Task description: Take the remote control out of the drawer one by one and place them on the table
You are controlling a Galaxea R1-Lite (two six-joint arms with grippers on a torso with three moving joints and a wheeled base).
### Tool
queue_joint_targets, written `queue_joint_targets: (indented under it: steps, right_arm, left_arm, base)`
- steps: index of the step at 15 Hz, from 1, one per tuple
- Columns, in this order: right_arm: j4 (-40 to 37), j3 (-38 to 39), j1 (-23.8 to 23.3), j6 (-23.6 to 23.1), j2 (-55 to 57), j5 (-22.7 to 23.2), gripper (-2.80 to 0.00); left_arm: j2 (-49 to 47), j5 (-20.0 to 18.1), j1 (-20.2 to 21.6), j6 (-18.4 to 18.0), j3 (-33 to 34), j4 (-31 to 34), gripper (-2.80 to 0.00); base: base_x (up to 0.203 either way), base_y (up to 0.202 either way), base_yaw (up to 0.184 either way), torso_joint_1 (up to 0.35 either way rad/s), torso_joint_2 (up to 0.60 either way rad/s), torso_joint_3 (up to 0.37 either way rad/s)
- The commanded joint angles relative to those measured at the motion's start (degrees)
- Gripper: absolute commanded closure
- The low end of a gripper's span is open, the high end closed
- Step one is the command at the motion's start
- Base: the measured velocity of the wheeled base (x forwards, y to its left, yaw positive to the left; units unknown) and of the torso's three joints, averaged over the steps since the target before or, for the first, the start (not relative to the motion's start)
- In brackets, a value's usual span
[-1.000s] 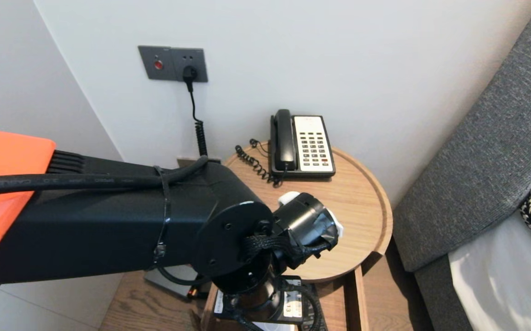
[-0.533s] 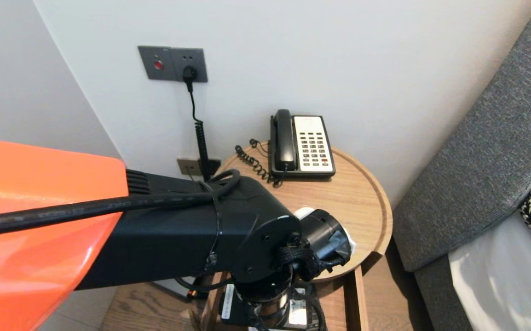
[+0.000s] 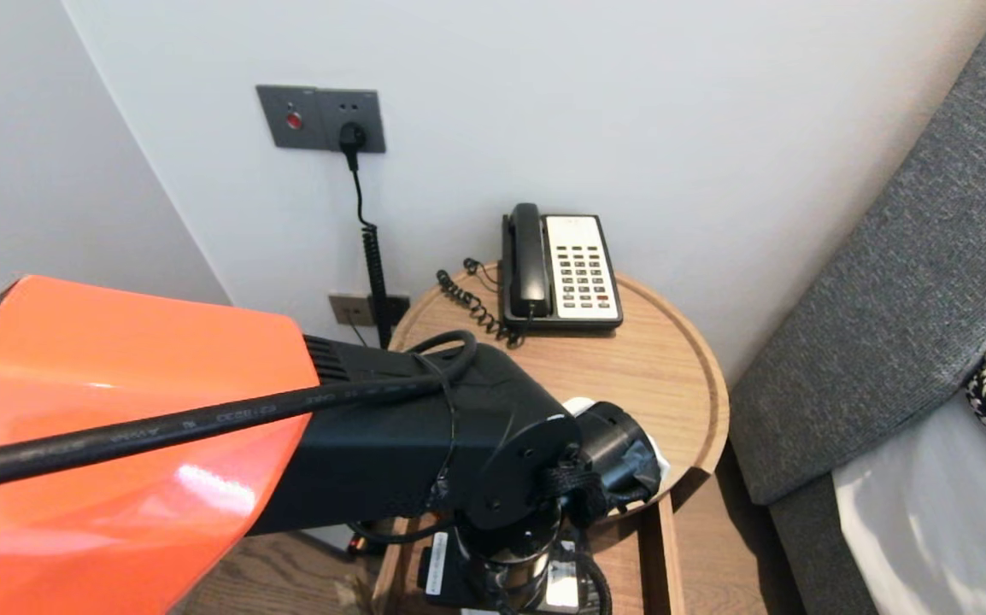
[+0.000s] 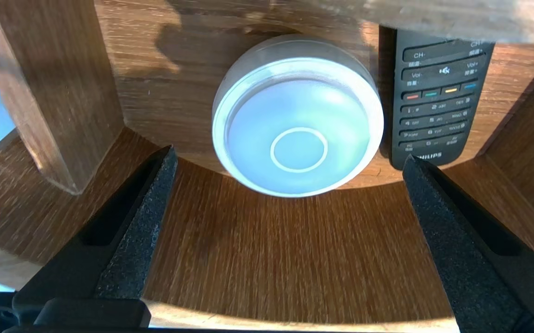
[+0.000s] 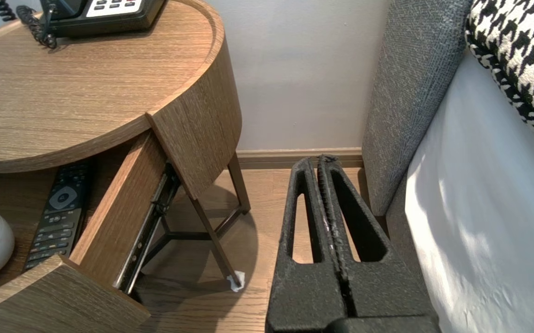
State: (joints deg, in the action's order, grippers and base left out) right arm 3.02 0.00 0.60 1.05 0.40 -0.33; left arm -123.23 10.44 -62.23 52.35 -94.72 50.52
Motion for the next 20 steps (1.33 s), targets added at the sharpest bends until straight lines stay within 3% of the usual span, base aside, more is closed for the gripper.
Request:
queue_joint_targets:
  steps: [1, 20]
  right_arm:
    - [0.05, 1.49, 0.02, 0.01, 0.04, -0.02, 0.0]
    - [0.05, 1.49, 0.02, 0.01, 0.04, -0.02, 0.0]
  left_arm:
    - [-1.31, 0.11, 0.01, 0.39, -0.55, 0.37, -2.8]
    - [-4.48, 0.28, 0.45, 0.91, -0.55, 0.28, -2.8]
  base:
    - [0.0, 0.0, 0.0, 0.0, 0.0, 0.0]
    - [0.0, 0.0, 0.0, 0.0, 0.0, 0.0]
